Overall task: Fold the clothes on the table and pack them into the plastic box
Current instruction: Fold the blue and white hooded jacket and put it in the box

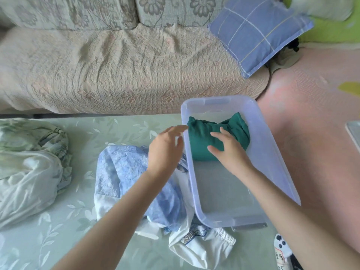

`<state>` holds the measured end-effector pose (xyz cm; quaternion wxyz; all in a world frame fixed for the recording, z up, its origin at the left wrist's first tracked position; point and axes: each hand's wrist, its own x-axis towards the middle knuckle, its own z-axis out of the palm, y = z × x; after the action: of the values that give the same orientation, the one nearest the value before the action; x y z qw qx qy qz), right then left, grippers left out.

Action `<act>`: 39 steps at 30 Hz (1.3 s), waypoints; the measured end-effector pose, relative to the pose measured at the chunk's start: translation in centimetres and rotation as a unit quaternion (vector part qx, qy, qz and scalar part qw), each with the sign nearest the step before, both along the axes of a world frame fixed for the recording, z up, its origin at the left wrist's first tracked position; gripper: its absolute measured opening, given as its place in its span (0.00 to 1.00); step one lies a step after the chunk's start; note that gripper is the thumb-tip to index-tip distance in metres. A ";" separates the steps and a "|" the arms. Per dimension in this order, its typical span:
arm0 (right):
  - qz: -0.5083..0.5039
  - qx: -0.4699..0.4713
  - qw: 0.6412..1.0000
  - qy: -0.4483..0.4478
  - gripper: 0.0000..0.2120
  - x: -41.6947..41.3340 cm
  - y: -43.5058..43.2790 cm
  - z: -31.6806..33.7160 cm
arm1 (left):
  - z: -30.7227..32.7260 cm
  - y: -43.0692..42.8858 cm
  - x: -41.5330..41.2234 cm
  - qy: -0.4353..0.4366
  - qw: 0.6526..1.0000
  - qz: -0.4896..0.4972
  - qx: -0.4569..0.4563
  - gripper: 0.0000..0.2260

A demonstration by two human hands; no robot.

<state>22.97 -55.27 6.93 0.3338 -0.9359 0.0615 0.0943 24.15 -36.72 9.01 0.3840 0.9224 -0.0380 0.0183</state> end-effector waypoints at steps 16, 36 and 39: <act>0.073 -0.117 0.989 0.052 0.27 -4.6 22.3 -5.4 | -7.4 25.7 -6.6 0.216 0.965 -0.039 0.143 0.16; 0.045 -0.311 0.920 -0.235 0.08 -2.5 29.9 -19.4 | -23.8 29.3 -7.8 -0.003 0.992 -0.112 0.059 0.14; 0.032 -0.304 0.918 -0.254 0.04 -2.4 30.2 -18.9 | -24.5 29.2 -6.9 -0.016 0.996 -0.085 0.024 0.09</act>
<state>20.58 -25.05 -11.99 0.0347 -0.9861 -0.0302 -0.1595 17.28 -7.56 -15.50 0.3614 0.9243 -0.1224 -0.0005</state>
